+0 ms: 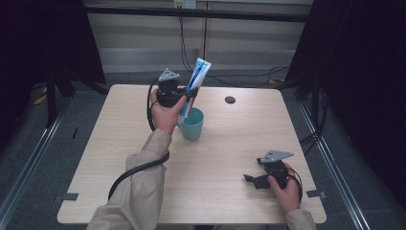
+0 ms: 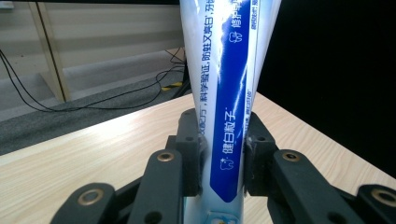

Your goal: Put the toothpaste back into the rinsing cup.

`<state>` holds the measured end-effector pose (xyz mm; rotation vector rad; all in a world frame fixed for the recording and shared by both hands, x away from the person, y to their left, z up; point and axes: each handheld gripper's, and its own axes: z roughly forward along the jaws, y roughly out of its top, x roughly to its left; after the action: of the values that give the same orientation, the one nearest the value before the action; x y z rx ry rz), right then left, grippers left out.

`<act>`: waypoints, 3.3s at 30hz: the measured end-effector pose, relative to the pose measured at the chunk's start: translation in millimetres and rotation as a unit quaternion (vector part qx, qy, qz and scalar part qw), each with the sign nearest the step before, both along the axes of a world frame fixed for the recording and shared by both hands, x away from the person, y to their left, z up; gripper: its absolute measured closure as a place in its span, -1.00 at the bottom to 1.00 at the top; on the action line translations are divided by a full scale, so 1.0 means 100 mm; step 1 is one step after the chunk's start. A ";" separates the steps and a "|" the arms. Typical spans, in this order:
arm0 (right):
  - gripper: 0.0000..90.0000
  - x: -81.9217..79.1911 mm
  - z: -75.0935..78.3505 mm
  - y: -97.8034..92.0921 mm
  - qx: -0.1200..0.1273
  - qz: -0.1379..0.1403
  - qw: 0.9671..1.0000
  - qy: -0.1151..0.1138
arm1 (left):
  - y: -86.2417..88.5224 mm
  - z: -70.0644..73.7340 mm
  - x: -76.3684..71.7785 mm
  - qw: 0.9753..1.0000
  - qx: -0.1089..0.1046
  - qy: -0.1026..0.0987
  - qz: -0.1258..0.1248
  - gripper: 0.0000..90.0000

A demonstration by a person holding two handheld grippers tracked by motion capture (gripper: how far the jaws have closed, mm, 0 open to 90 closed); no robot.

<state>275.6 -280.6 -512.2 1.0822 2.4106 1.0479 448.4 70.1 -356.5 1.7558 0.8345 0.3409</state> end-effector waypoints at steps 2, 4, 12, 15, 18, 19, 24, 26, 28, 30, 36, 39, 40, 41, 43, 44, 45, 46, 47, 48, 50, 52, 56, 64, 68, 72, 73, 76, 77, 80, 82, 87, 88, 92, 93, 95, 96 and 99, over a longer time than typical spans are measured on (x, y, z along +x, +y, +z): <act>-0.74 0.00 0.00 0.00 0.000 0.000 1.000 0.000 | -0.01 -0.01 0.01 1.000 -0.002 0.000 0.000 0.62; -0.74 0.00 0.00 0.00 0.001 0.000 1.000 0.001 | -0.03 -0.02 0.03 1.000 0.001 -0.003 -0.001 0.62; -0.74 0.00 0.00 0.00 0.001 0.000 1.000 0.001 | -0.09 -0.07 0.08 1.000 0.002 -0.005 0.003 0.61; -0.74 0.00 0.00 0.00 0.001 0.001 1.000 0.001 | -0.12 -0.09 0.10 1.000 0.003 -0.003 0.003 0.61; -0.74 0.00 0.00 0.00 0.001 0.001 1.000 0.001 | -0.15 -0.11 0.12 1.000 0.004 -0.002 0.003 0.61; -0.74 0.00 0.00 0.00 0.001 0.001 1.000 0.001 | -0.16 -0.12 0.13 1.000 0.005 -0.002 0.002 0.61; -0.74 0.00 0.00 0.00 0.001 0.002 1.000 0.001 | -0.20 -0.14 0.15 1.000 0.008 -0.005 0.003 0.61; -0.74 0.00 0.00 0.00 0.001 0.002 1.000 0.001 | -0.21 -0.15 0.15 1.000 0.010 -0.007 0.001 0.61; -0.74 0.00 0.00 0.00 0.000 0.001 1.000 0.002 | -0.22 -0.16 0.16 1.000 0.007 -0.007 0.003 0.61; -0.74 0.00 0.00 0.00 -0.001 0.001 1.000 0.002 | -0.22 -0.17 0.17 1.000 0.007 -0.007 0.003 0.60; -0.74 0.00 0.00 0.00 -0.001 0.001 1.000 0.002 | -0.22 -0.20 0.19 1.000 0.014 -0.011 0.002 0.60; -0.74 0.00 0.00 0.00 -0.001 0.002 1.000 0.001 | -0.23 -0.22 0.20 1.000 0.016 -0.010 0.003 0.60; -0.74 0.00 0.00 0.00 -0.001 0.002 1.000 0.002 | -0.23 -0.22 0.20 1.000 0.017 -0.010 0.004 0.60; -0.74 0.00 0.00 0.00 -0.001 0.002 1.000 0.001 | -0.24 -0.23 0.21 1.000 0.020 -0.011 0.004 0.60; -0.74 0.00 0.00 0.00 -0.001 0.003 1.000 0.001 | -0.25 -0.25 0.21 1.000 0.021 -0.013 0.006 0.59; -0.74 0.00 0.00 0.00 -0.001 0.003 1.000 0.001 | -0.25 -0.25 0.21 1.000 0.021 -0.013 0.006 0.59; -0.74 0.00 0.00 0.00 -0.001 0.003 1.000 0.001 | -0.26 -0.27 0.22 1.000 0.022 -0.011 0.008 0.59; -0.73 0.00 0.00 0.00 -0.001 0.003 1.000 0.001 | -0.26 -0.28 0.22 1.000 0.023 -0.010 0.008 0.59; -0.74 0.00 0.00 0.00 -0.001 0.003 1.000 0.001 | -0.27 -0.29 0.23 1.000 0.023 -0.010 0.007 0.59; -0.74 0.00 0.00 0.00 -0.001 0.003 1.000 0.001 | -0.27 -0.29 0.23 1.000 0.023 -0.010 0.007 0.59; -0.74 0.00 0.00 0.00 -0.001 0.004 1.000 0.001 | -0.29 -0.31 0.23 1.000 0.025 -0.009 0.008 0.59; -0.74 0.00 0.00 0.00 -0.001 0.004 1.000 0.001 | -0.29 -0.32 0.24 1.000 0.025 -0.008 0.009 0.59; -0.74 -0.01 0.00 0.00 -0.001 0.004 1.000 0.001 | -0.29 -0.35 0.24 1.000 0.026 -0.009 0.003 0.58; -0.74 -0.01 0.00 0.00 -0.002 0.005 1.000 0.001 | -0.29 -0.37 0.25 0.999 0.030 -0.007 0.009 0.57; -0.74 0.00 0.00 0.00 -0.001 0.006 1.000 0.001 | -0.27 -0.39 0.26 1.000 0.028 -0.002 0.012 0.56; -0.74 -0.01 0.00 0.01 -0.001 0.006 1.000 0.001 | -0.26 -0.43 0.25 0.999 0.034 0.000 0.011 0.54; -0.74 -0.01 0.00 0.00 -0.001 0.006 1.000 0.000 | -0.27 -0.44 0.25 0.999 0.035 0.001 0.012 0.54; -0.74 -0.01 0.00 0.01 -0.001 0.006 1.000 0.002 | -0.25 -0.46 0.24 0.999 0.039 0.008 0.011 0.55; -0.74 -0.01 0.00 0.01 0.000 0.006 1.000 0.002 | -0.25 -0.46 0.24 0.999 0.041 0.009 0.012 0.55; -0.73 -0.01 0.00 0.00 -0.001 0.007 1.000 0.001 | -0.23 -0.48 0.22 0.999 0.042 0.011 0.013 0.55; -0.74 0.00 0.00 0.00 0.000 0.008 1.000 0.001 | -0.22 -0.48 0.21 0.999 0.045 0.015 0.016 0.56; -0.73 0.00 0.00 0.00 0.000 0.007 1.000 0.002 | -0.20 -0.49 0.18 0.999 0.047 0.019 0.011 0.56; -0.73 0.00 0.00 0.00 0.000 0.007 1.000 0.002 | -0.20 -0.49 0.18 0.999 0.047 0.019 0.011 0.56; -0.73 -0.01 0.00 0.01 0.000 0.007 1.000 0.001 | -0.19 -0.52 0.15 0.999 0.047 0.022 0.012 0.56; -0.73 -0.01 0.00 0.01 -0.001 0.006 1.000 0.001 | -0.19 -0.52 0.15 0.999 0.048 0.022 0.011 0.56; -0.74 -0.01 0.00 0.01 0.000 0.006 1.000 0.003 | -0.18 -0.53 0.14 0.998 0.050 0.025 0.011 0.56; -0.74 -0.01 0.00 0.01 0.000 0.007 1.000 0.002 | -0.18 -0.53 0.14 0.998 0.050 0.025 0.011 0.56; -0.73 -0.01 0.00 0.01 0.000 0.006 1.000 0.003 | -0.16 -0.56 0.12 0.998 0.051 0.027 0.015 0.56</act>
<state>274.9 -280.0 -512.0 1.0739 2.4241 1.0510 460.0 54.6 -412.6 1.8564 0.8954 0.3633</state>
